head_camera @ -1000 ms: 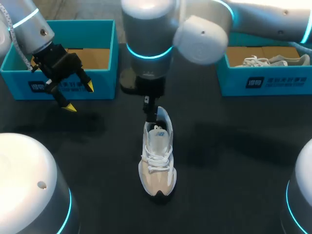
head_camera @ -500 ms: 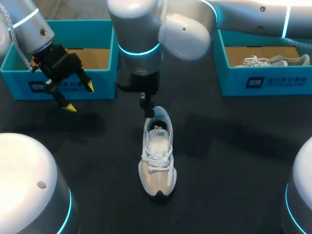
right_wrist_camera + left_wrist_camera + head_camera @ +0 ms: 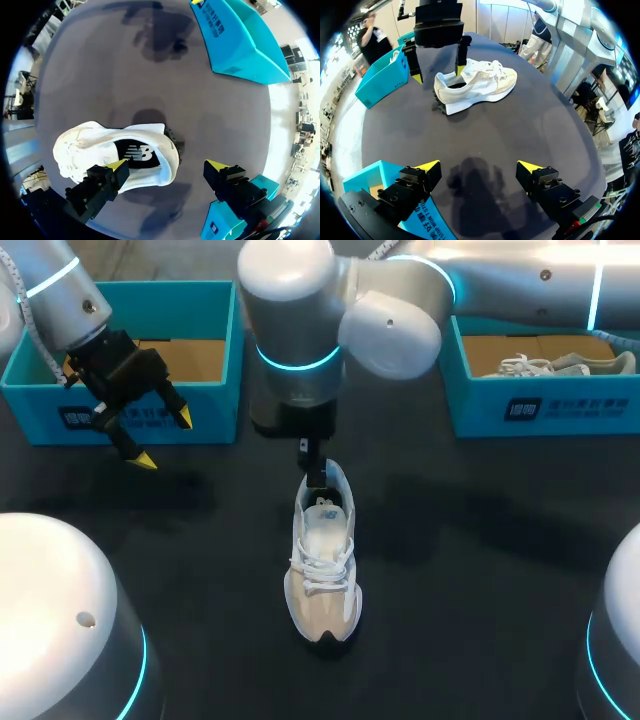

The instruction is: Take the shoe out of the shoebox, open the shoe tongue, remove and reinsert the insole, then place the shoe into the shoebox

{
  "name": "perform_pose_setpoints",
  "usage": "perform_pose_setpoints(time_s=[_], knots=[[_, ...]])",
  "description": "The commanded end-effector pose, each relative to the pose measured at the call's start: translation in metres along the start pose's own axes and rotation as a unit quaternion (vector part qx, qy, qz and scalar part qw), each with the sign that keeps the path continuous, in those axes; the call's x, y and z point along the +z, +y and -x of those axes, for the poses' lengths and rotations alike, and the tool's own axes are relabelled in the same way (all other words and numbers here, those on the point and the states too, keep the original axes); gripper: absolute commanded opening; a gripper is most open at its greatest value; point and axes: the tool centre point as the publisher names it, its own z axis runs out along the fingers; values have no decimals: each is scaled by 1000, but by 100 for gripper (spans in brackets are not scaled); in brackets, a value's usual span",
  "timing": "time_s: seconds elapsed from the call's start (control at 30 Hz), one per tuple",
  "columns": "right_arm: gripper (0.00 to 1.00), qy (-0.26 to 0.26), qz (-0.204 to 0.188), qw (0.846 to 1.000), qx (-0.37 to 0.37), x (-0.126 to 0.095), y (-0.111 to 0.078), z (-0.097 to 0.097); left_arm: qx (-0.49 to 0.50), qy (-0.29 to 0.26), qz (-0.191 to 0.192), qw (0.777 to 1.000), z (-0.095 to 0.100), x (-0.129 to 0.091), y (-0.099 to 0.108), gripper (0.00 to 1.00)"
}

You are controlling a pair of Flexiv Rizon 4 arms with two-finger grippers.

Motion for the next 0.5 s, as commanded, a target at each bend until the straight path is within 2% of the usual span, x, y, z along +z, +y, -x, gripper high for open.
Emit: perform_pose_setpoints(time_s=[0.03, 0.5], knots=[[100, 6, 9, 1000, 3, 13, -6, 5, 0, 0, 1, 1000, -1, 0, 0, 100], [100, 13, 31, 999, 15, 44, -16, 16, 0, 0, 1, 1000, -1, 0, 0, 100]])
